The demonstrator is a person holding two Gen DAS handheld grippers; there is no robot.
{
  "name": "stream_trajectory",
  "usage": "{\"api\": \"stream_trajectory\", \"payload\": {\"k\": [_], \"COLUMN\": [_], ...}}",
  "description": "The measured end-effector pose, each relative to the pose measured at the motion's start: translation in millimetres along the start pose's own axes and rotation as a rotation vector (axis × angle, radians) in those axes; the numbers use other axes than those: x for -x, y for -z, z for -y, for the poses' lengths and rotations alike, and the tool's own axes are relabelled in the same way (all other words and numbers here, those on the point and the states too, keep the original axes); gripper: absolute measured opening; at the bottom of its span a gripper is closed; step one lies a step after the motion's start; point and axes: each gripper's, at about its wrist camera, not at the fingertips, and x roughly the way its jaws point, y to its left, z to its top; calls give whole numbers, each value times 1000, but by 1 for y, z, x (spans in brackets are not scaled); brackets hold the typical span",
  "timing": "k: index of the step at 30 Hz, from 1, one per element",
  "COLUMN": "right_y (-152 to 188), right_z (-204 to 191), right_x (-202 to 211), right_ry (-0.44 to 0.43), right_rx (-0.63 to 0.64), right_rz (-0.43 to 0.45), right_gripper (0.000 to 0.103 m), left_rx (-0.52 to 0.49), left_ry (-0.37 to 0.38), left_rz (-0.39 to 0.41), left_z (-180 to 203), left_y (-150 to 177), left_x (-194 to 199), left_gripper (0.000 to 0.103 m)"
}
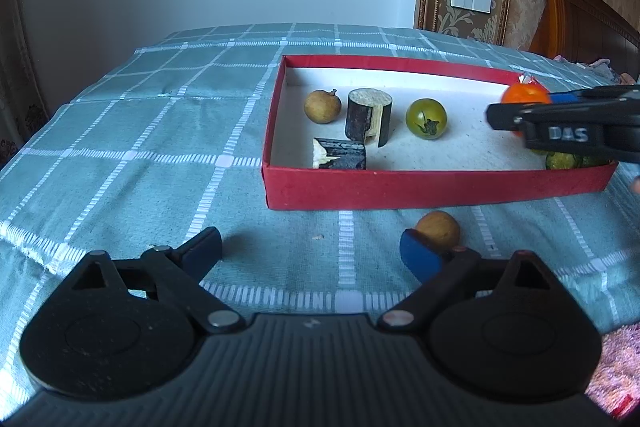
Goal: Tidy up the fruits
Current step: 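Carry the mandarin into the red tray and open the right gripper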
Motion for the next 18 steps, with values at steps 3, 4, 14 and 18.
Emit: {"api": "stream_trajectory", "payload": {"k": [3, 4, 14, 18], "right_y": [0, 0, 7, 6], "right_z": [-1, -1, 3, 5], "right_x": [-12, -16, -37, -29], "right_ry": [6, 9, 47, 51], "right_rx": [6, 6, 20, 7], "right_rz": [-17, -23, -74, -57], "right_gripper": [42, 43, 43, 49], "left_rx": [-2, -2, -5, -5], "left_ry": [2, 2, 1, -1], "left_rz": [-1, -2, -3, -4], "left_z": [0, 0, 1, 1], "left_y": [0, 0, 0, 0], "left_x": [-1, -1, 0, 0], "left_gripper": [97, 97, 98, 99]}}
